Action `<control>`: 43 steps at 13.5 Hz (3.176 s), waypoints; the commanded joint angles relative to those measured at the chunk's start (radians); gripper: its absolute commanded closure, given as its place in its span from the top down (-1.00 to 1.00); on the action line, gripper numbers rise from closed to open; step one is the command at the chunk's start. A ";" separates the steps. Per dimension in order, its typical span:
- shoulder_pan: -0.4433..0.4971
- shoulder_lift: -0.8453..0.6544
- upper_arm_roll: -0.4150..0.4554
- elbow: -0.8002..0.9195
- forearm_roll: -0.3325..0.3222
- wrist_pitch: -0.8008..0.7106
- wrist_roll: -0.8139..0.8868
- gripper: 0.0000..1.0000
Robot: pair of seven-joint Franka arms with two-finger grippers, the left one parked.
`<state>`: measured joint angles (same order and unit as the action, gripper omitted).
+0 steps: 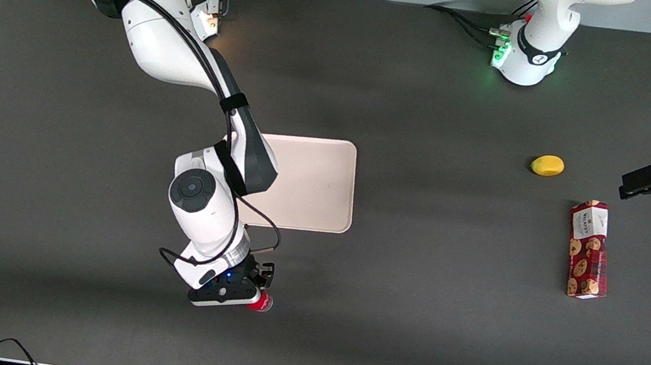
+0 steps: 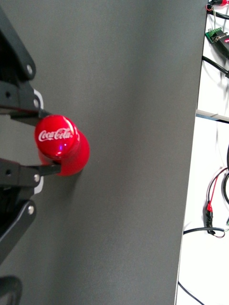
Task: Place coke bottle on tray
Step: 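Lower the right gripper and close it around the bottle's body, then lift the bottle and carry it onto the white tray's corner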
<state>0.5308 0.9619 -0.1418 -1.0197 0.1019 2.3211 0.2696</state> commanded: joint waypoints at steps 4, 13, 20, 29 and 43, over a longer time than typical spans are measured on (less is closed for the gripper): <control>0.017 0.024 -0.022 0.035 0.012 0.009 -0.036 -1.00; 0.017 -0.067 -0.047 0.035 0.005 -0.170 -0.040 -1.00; 0.015 -0.273 -0.033 0.036 -0.048 -0.507 -0.044 -1.00; -0.035 -0.504 0.060 -0.080 -0.041 -0.674 -0.032 -1.00; -0.054 -0.862 0.154 -1.038 -0.056 0.004 0.053 -1.00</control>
<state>0.4783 0.1814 0.0018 -1.9119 0.0629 2.2250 0.2870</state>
